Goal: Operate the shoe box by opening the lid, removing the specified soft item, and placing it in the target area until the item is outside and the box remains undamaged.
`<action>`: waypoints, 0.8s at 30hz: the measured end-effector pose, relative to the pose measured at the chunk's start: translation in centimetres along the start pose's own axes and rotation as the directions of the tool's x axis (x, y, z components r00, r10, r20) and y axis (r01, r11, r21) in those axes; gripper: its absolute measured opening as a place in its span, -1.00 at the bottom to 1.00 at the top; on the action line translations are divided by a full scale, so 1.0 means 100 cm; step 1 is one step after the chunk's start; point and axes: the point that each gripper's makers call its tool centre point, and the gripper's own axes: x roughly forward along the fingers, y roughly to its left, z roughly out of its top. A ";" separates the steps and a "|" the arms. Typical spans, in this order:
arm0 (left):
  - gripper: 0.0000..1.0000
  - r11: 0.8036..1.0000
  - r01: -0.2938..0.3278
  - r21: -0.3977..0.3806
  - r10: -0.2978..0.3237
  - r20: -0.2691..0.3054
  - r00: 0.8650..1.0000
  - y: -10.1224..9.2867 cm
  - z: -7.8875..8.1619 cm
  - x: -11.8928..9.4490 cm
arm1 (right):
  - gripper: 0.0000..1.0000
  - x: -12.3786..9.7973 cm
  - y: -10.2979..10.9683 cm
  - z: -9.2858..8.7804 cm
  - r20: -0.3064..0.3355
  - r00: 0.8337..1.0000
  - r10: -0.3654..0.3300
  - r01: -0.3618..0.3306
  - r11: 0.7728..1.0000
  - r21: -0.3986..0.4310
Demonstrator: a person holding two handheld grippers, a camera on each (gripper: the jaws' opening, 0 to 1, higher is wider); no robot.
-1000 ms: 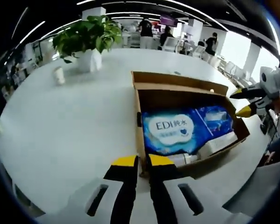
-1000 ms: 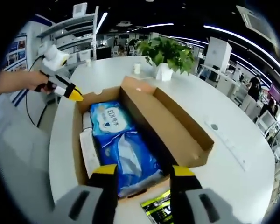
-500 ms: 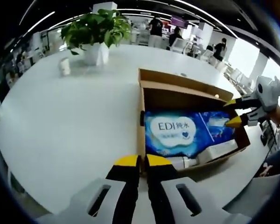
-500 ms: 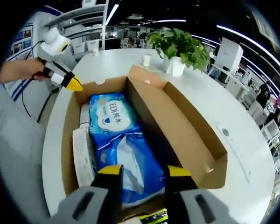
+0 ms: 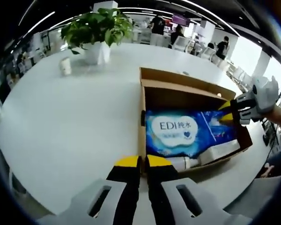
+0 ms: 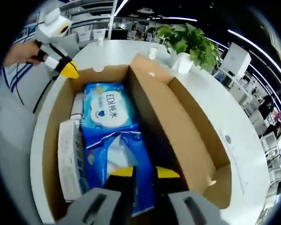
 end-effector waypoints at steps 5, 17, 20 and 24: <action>-0.97 1.000 -0.005 0.009 0.005 -0.002 1.000 -0.001 0.000 -0.001 | -0.98 -0.002 -0.004 0.001 0.003 1.000 -0.011 0.011 1.000 0.013; -0.97 1.000 -0.003 0.006 0.003 -0.003 1.000 0.000 0.000 0.001 | -1.00 -0.012 -0.001 0.013 0.008 1.000 0.008 -0.008 0.999 0.038; -0.97 1.000 -0.001 0.005 0.001 -0.003 1.000 0.000 0.000 0.001 | -1.00 -0.015 0.001 0.018 0.013 1.000 0.010 -0.011 0.999 0.035; -0.97 1.000 0.001 -0.004 -0.001 -0.001 1.000 0.001 0.000 0.002 | -1.00 -0.018 0.002 0.020 0.015 1.000 0.015 -0.015 1.000 0.022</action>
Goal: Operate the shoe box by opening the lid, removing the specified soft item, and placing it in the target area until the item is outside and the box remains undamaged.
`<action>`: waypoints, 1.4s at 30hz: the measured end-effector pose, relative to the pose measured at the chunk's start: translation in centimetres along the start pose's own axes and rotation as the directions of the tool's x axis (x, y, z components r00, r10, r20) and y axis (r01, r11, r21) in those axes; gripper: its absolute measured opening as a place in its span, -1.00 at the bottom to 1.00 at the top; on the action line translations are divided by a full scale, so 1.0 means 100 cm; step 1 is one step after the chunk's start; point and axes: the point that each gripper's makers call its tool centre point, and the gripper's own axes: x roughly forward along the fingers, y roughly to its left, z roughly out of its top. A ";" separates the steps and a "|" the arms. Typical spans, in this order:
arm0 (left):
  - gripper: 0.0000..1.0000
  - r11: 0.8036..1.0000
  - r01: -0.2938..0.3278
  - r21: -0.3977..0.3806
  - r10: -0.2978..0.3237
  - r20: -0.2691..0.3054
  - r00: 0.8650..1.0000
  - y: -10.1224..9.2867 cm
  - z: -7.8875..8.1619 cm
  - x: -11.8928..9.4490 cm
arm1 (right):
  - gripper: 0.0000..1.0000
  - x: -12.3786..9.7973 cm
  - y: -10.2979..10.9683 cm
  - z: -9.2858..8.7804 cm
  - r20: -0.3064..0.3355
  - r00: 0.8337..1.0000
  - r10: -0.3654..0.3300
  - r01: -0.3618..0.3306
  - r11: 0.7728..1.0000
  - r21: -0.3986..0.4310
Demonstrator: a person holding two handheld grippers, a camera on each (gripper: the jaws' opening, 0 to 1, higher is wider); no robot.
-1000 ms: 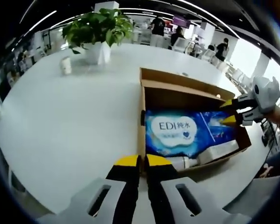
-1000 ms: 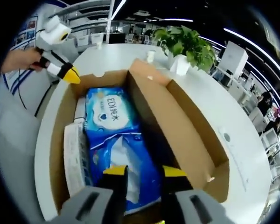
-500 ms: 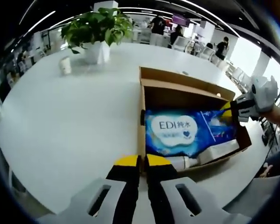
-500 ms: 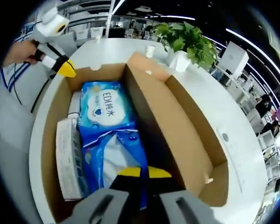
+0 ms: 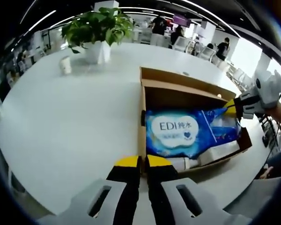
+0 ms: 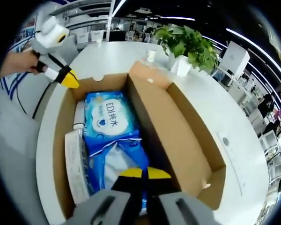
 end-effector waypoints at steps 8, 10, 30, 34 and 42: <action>-0.96 1.000 0.001 -0.009 -0.001 0.002 1.000 0.000 -0.001 0.000 | -1.00 -0.006 0.000 0.003 0.009 1.000 0.008 -0.008 1.000 0.001; -0.96 1.000 0.002 -0.013 -0.001 0.004 1.000 -0.001 -0.001 -0.001 | -1.00 -0.009 0.000 0.005 0.014 1.000 0.005 -0.005 1.000 -0.003; -0.96 1.000 0.013 -0.028 -0.012 0.011 1.000 -0.002 -0.001 0.001 | -1.00 -0.036 -0.001 0.029 0.068 0.998 -0.011 0.014 0.999 -0.034; -0.96 1.000 0.011 -0.028 -0.010 0.012 1.000 -0.002 -0.001 0.001 | -1.00 -0.039 -0.001 0.031 0.076 0.997 -0.008 0.011 0.999 -0.038; -0.96 1.000 0.001 -0.015 -0.001 0.013 1.000 -0.002 -0.001 0.002 | -1.00 -0.052 -0.004 0.040 0.104 0.994 -0.016 0.021 0.998 -0.053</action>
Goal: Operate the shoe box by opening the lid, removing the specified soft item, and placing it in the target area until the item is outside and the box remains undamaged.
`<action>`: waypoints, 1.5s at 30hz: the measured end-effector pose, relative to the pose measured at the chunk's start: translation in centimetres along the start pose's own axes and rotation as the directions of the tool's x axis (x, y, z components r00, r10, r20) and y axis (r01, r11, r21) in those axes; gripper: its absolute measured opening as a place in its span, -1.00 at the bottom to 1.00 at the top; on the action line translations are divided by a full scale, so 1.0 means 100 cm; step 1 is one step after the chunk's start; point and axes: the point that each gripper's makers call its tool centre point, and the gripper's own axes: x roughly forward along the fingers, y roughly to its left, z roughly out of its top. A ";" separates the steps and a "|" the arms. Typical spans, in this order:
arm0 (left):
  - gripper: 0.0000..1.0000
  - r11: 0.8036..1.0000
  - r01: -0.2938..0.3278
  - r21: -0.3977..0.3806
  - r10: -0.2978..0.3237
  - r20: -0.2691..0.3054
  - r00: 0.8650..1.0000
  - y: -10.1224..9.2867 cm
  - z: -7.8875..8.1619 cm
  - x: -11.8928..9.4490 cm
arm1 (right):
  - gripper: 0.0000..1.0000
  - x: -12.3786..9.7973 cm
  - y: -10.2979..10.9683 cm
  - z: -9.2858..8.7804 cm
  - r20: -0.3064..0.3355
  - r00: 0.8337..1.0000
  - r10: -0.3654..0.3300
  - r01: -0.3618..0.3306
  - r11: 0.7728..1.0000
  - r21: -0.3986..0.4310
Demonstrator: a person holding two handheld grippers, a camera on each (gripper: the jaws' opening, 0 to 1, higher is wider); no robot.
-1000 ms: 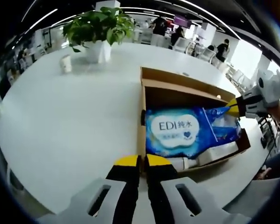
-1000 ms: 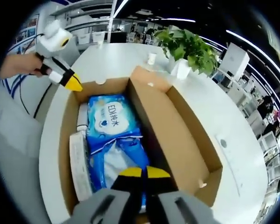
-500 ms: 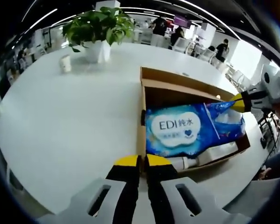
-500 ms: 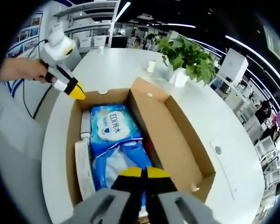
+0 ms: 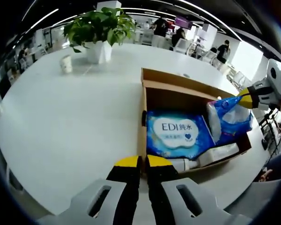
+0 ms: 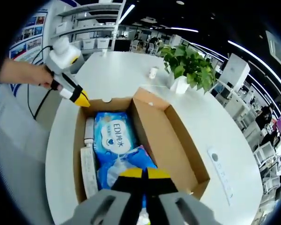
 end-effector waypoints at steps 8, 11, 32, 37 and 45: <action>-0.95 1.000 -0.003 0.007 0.003 0.006 1.000 0.002 0.000 0.001 | -1.00 -0.013 -0.001 0.007 0.018 1.000 0.001 -0.001 1.000 -0.015; -0.95 1.000 -0.003 0.009 0.003 0.010 1.000 0.002 0.001 0.001 | -1.00 -0.020 0.001 0.008 0.025 1.000 -0.003 0.003 1.000 -0.019; -0.62 0.989 -0.005 0.146 -0.004 0.064 0.998 0.000 0.009 -0.006 | -1.00 -0.073 -0.012 0.000 0.082 0.995 -0.057 0.056 0.998 0.023; -0.51 0.987 -0.006 0.162 -0.008 0.086 0.996 -0.001 0.015 -0.017 | -1.00 -0.088 -0.014 -0.005 0.097 0.993 -0.069 0.066 0.997 0.034; -0.29 0.979 -0.005 0.206 -0.028 0.155 0.987 -0.008 0.026 -0.043 | -1.00 -0.110 -0.021 -0.019 0.124 0.988 -0.087 0.079 0.995 0.067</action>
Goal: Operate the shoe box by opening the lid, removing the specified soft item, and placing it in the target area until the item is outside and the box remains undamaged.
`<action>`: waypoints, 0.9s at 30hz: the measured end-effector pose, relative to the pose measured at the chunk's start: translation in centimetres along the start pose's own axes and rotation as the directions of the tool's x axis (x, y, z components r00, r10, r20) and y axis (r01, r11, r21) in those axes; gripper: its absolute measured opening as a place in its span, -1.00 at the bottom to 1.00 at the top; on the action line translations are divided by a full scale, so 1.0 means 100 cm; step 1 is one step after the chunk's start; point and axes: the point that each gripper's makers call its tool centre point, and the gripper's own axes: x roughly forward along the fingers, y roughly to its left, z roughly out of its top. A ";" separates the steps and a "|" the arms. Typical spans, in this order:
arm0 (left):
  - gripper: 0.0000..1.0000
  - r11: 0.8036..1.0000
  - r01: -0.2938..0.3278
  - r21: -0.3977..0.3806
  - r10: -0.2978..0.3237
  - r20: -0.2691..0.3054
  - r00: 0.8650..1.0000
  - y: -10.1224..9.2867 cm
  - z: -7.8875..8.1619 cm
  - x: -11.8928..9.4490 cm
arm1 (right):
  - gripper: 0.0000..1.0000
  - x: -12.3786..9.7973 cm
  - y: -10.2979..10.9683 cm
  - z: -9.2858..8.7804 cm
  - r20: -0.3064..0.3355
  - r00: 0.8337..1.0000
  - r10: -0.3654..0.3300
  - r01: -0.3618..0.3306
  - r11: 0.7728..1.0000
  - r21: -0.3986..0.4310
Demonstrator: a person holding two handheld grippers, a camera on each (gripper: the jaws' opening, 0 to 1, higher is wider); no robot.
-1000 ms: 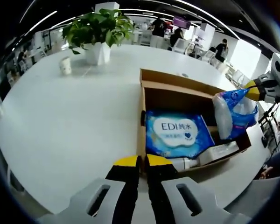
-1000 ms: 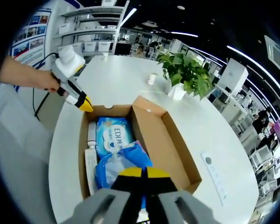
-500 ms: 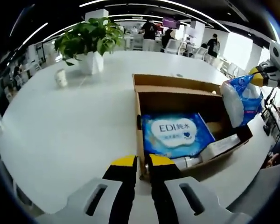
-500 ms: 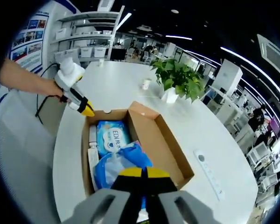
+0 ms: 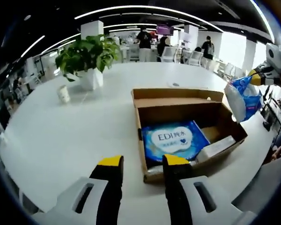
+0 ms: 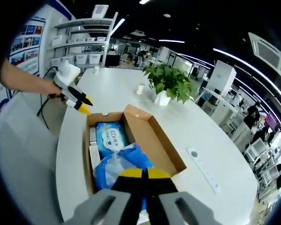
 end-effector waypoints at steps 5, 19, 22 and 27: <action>-0.18 1.000 0.020 -0.004 -0.020 0.059 0.998 -0.010 0.012 -0.015 | -1.00 -0.012 -0.005 -0.011 0.006 1.000 -0.003 0.003 1.000 0.005; 0.14 0.992 0.109 0.059 -0.117 0.161 0.980 -0.044 0.028 -0.046 | -1.00 -0.034 -0.020 -0.038 0.006 1.000 -0.006 0.006 1.000 0.014; 0.20 0.989 0.132 0.065 -0.142 0.183 0.973 -0.053 0.030 -0.054 | -1.00 -0.038 -0.025 -0.044 0.003 1.000 -0.010 0.010 1.000 0.020; 0.36 0.978 0.192 0.084 -0.206 0.216 0.954 -0.069 0.033 -0.061 | -1.00 -0.044 -0.035 -0.056 0.006 1.000 -0.020 0.020 0.999 0.035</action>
